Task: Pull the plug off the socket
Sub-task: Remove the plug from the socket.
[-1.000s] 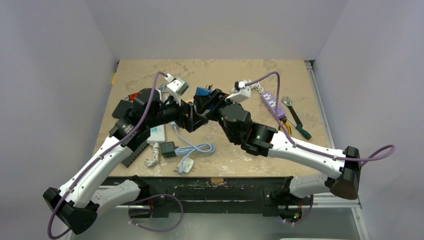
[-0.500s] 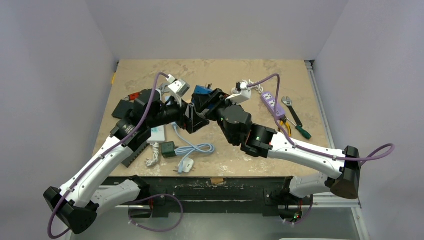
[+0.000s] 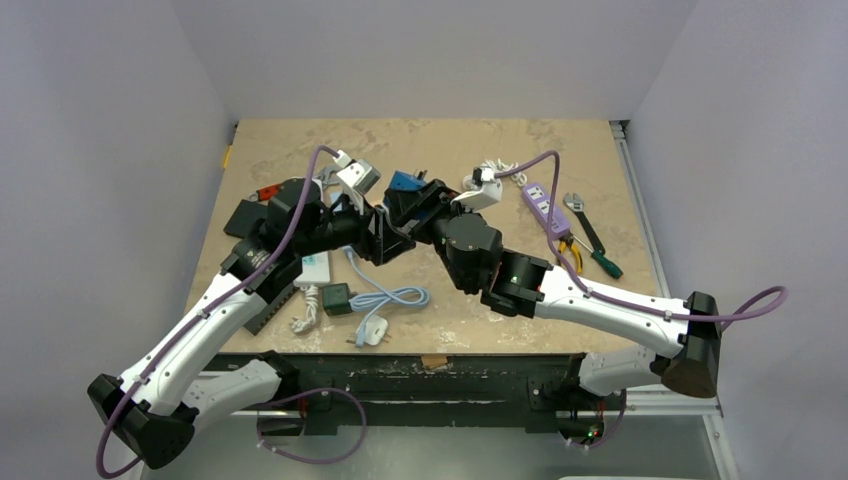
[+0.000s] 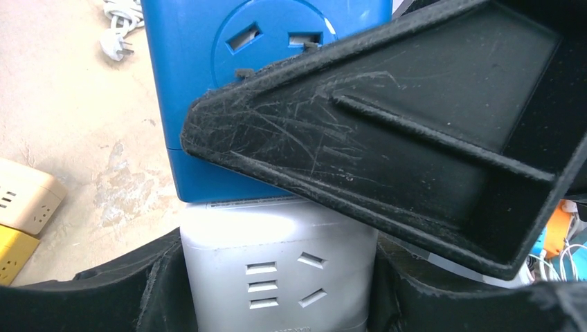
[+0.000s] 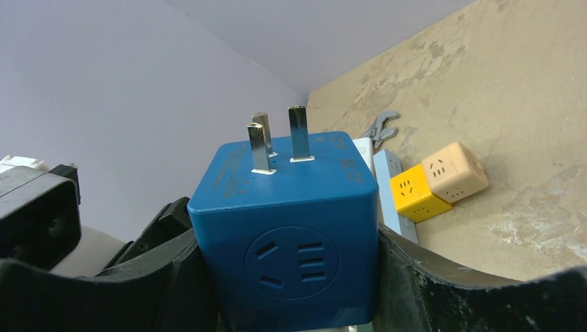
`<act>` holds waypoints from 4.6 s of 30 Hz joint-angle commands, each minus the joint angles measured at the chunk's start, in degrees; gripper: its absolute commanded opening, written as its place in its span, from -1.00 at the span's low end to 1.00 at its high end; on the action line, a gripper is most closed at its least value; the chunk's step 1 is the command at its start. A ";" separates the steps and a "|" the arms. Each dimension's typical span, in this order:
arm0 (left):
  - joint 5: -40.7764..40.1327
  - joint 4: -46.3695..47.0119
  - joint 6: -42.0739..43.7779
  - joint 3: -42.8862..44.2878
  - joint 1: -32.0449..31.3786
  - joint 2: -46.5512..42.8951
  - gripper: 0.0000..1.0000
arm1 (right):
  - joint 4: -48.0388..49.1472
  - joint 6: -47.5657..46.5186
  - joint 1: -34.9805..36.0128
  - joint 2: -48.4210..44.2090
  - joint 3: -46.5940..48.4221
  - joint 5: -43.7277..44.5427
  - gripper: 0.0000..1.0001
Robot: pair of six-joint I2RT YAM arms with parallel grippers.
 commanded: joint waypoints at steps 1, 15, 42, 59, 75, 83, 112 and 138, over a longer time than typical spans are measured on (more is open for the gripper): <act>-1.95 2.18 0.80 1.54 1.14 -0.81 -1.00 | 4.65 0.32 1.83 -2.77 -1.01 2.68 -1.00; -3.52 -0.41 5.25 -2.35 0.96 -3.67 -1.00 | 4.91 4.17 -7.40 -5.68 -2.63 6.94 -1.00; -2.51 -2.19 11.71 -9.69 -2.53 -6.47 -1.00 | 1.34 8.62 -18.11 -4.33 -0.89 5.40 -1.00; -1.96 1.65 10.35 -5.93 -2.60 -3.80 0.30 | 2.70 2.23 -8.78 -0.55 0.40 2.04 -1.00; -2.47 8.64 5.10 -4.02 -0.80 -2.53 0.95 | 4.60 3.41 -4.27 2.12 1.53 1.52 -1.00; -0.96 12.34 4.34 -4.13 2.69 -3.21 0.90 | 5.79 5.11 -1.94 2.52 1.85 -2.46 -1.00; -1.15 -6.23 16.69 -1.35 6.65 -12.25 1.00 | 0.09 1.71 -1.51 -3.70 2.19 -2.30 -1.00; 9.60 -2.43 17.27 1.38 5.58 -3.08 1.00 | 2.24 -0.24 -1.42 -0.14 5.56 -7.53 -1.00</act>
